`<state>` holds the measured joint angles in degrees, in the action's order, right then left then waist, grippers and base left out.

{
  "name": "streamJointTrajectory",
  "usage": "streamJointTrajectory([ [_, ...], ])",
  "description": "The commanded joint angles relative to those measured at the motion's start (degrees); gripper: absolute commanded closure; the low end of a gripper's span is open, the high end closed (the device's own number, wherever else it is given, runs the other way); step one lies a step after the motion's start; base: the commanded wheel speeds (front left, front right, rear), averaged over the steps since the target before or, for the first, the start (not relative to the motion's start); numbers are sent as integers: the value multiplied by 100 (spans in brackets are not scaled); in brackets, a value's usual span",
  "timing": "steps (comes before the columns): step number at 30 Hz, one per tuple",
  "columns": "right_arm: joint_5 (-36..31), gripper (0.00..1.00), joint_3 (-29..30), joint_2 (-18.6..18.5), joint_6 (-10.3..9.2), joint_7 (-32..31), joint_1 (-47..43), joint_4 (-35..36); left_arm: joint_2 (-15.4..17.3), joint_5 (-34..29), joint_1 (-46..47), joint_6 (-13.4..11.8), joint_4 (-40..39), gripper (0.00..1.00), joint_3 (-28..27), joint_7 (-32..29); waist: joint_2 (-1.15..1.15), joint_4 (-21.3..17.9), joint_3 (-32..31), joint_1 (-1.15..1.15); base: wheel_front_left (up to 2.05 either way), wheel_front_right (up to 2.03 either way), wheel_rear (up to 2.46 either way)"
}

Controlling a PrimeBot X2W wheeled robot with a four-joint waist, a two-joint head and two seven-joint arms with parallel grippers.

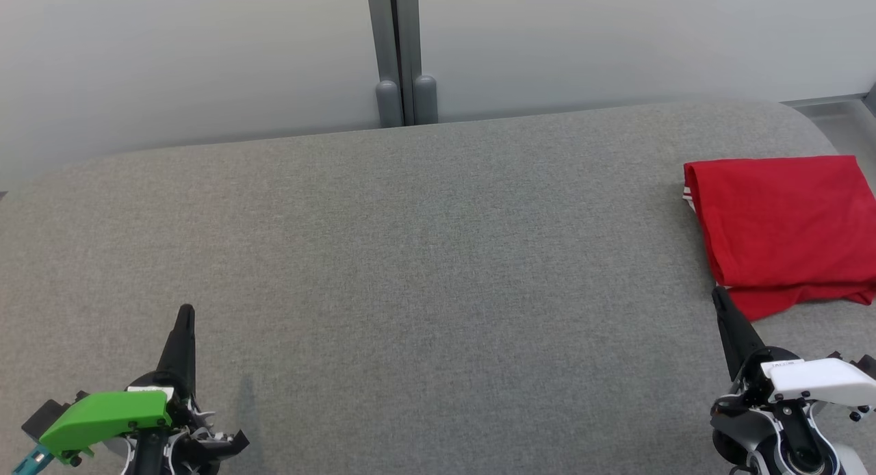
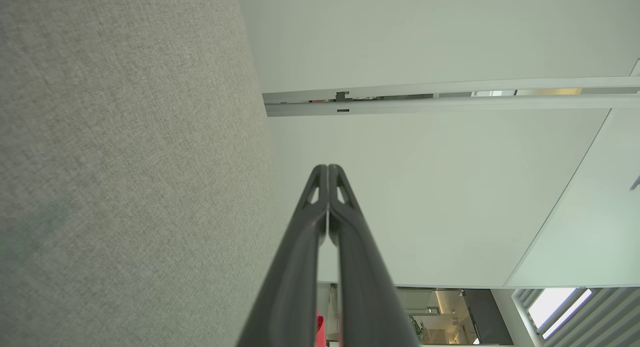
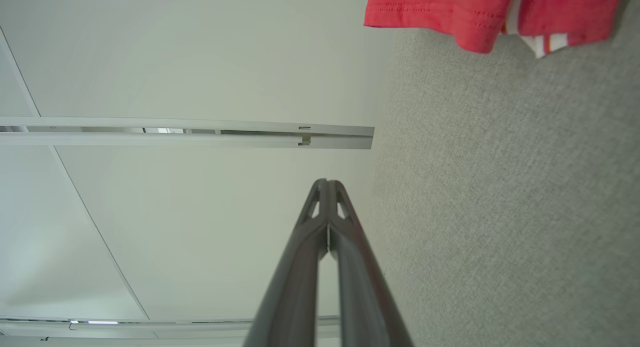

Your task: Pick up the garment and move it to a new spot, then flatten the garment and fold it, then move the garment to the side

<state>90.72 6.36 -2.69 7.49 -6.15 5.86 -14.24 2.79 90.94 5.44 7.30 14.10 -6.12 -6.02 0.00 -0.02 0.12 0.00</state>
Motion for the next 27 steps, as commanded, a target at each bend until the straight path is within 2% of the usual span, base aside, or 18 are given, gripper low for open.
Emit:
streamJointTrajectory([
  [1, 124, 100, 25, -34, 0, -40, 60, 34, 40, 126, 124, 32, -8, 100, -37, -49, 0, 1, 2, 0, 0, 0, 0],
  [27, 179, 100, 29, -34, 0, -58, 58, 38, 33, 156, 117, 38, -7, 100, -50, -66, 0, 2, 6, 0, 0, 0, 0],
])
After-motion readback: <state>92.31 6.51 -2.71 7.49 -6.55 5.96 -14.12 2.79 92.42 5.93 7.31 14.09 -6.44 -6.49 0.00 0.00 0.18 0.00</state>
